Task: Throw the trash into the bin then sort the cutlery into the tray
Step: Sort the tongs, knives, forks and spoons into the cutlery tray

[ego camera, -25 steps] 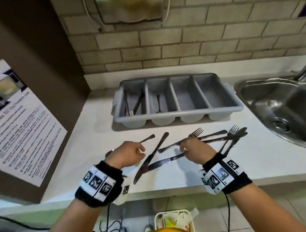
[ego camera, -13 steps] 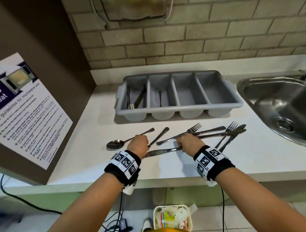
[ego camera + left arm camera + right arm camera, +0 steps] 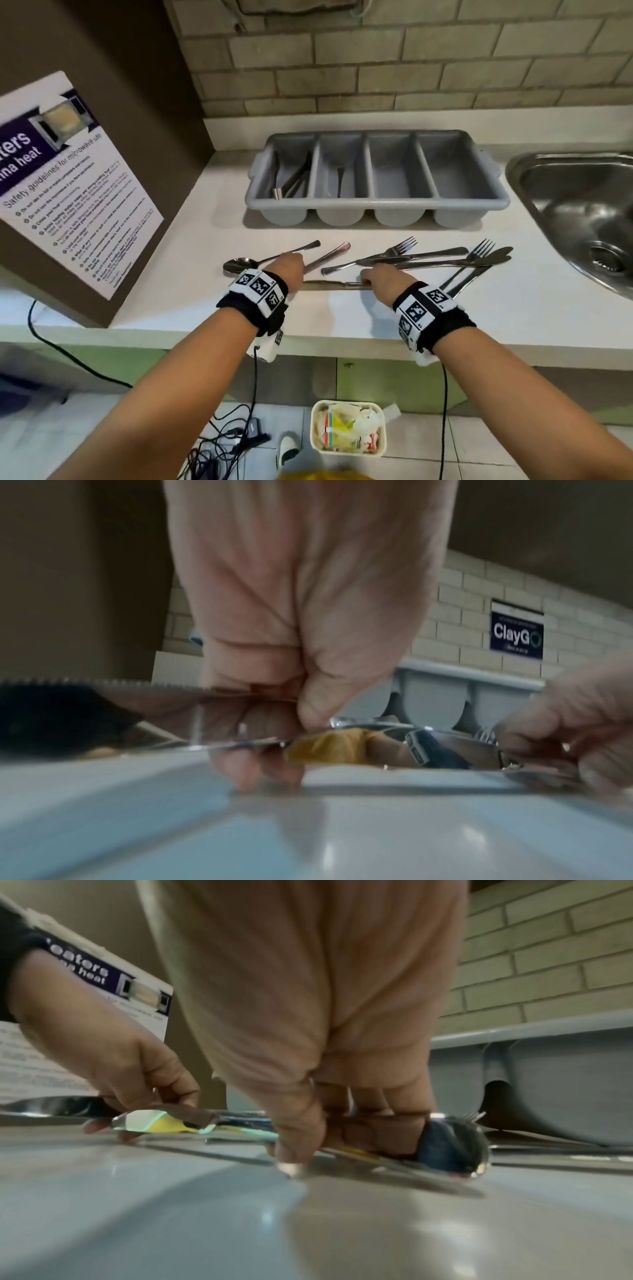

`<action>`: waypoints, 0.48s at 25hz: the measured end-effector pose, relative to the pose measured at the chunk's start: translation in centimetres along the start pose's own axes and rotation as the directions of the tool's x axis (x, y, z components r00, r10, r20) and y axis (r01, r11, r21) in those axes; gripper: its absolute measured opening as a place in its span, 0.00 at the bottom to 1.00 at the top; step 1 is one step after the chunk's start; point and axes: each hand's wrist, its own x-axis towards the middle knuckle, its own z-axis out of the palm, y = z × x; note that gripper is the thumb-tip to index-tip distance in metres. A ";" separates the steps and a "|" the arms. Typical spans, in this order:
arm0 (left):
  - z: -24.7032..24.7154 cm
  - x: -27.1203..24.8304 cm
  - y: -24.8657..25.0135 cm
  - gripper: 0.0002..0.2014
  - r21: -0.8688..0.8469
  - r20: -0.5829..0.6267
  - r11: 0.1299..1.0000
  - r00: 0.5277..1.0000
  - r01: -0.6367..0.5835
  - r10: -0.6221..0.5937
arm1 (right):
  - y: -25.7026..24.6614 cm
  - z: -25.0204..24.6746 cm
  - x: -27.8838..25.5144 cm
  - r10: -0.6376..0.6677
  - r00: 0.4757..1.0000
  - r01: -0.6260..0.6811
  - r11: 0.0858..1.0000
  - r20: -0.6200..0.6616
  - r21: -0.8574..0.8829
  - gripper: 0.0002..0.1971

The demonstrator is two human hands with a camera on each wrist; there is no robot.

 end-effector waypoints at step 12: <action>-6.5 -4.4 -0.8 0.17 -0.954 -0.294 0.076 0.955 -0.291 -0.045 | -1.6 -1.9 -4.7 0.075 0.916 0.111 0.898 -0.395 0.426 0.13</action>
